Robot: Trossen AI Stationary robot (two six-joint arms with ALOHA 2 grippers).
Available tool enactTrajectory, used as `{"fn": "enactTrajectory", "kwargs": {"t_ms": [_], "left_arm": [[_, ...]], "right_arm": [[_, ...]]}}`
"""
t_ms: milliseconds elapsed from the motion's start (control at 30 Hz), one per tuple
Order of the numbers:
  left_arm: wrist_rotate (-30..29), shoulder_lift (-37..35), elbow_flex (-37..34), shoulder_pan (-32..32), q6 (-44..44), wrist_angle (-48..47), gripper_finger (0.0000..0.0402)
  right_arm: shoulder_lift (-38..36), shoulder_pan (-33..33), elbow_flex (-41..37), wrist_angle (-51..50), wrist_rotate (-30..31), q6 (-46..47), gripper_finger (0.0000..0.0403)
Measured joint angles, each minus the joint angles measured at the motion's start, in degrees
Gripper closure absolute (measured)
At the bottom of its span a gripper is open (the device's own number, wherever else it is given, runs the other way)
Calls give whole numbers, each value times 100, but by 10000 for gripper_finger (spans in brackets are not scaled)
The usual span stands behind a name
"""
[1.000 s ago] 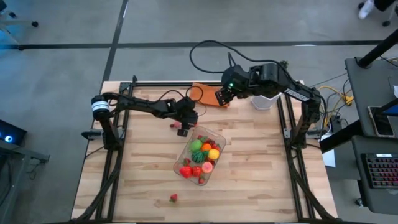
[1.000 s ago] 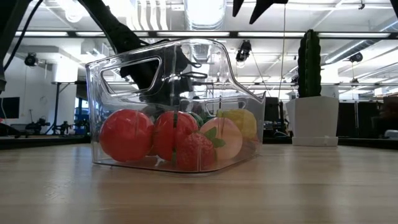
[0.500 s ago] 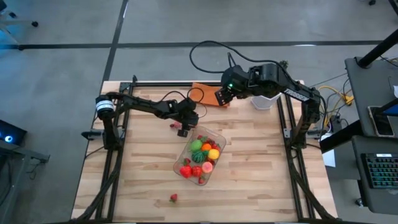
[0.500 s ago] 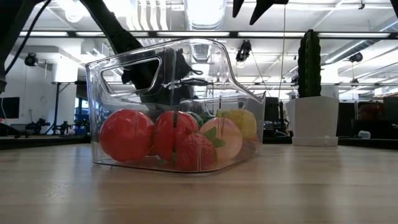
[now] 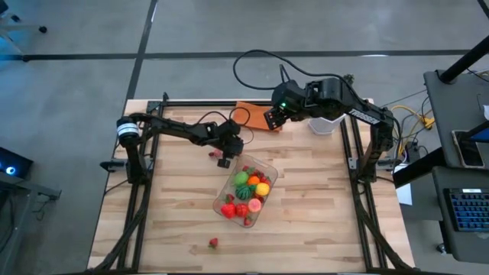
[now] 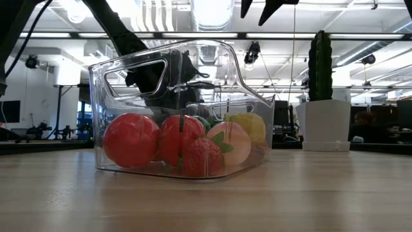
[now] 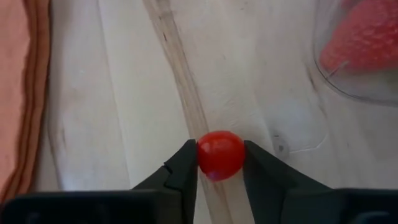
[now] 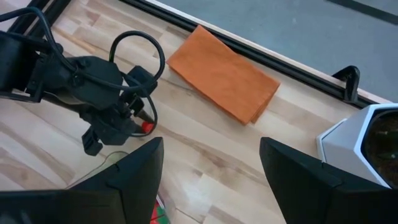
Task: Pick and placing Produce into tupperware
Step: Put the top right cherry into the transparent bin
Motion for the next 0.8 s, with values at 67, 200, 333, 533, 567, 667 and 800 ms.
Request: {"fn": "enactTrajectory", "kwargs": {"t_ms": [67,200,333,533,567,667,800], "left_arm": [[-2,-2,0,11,2,-14,321],[-386,-74,2,14,20,-121,308],[-984,-424,62,28,55,-390,300],[-1069,-1481,444,-31,-404,-1114,299],[-986,-1690,507,-47,-643,-1113,298],[-245,-2259,644,-156,-1511,-1003,298],[137,-2528,751,-568,-2637,-790,298]], "right_arm": [[0,0,0,0,5,-29,145],[0,0,0,0,11,-72,145],[0,0,0,0,55,-187,145],[-46,0,0,2,210,-549,145],[-58,0,0,0,226,-633,145],[-79,-2,0,0,226,-864,145],[-103,-2,0,0,225,-1131,145]]}}
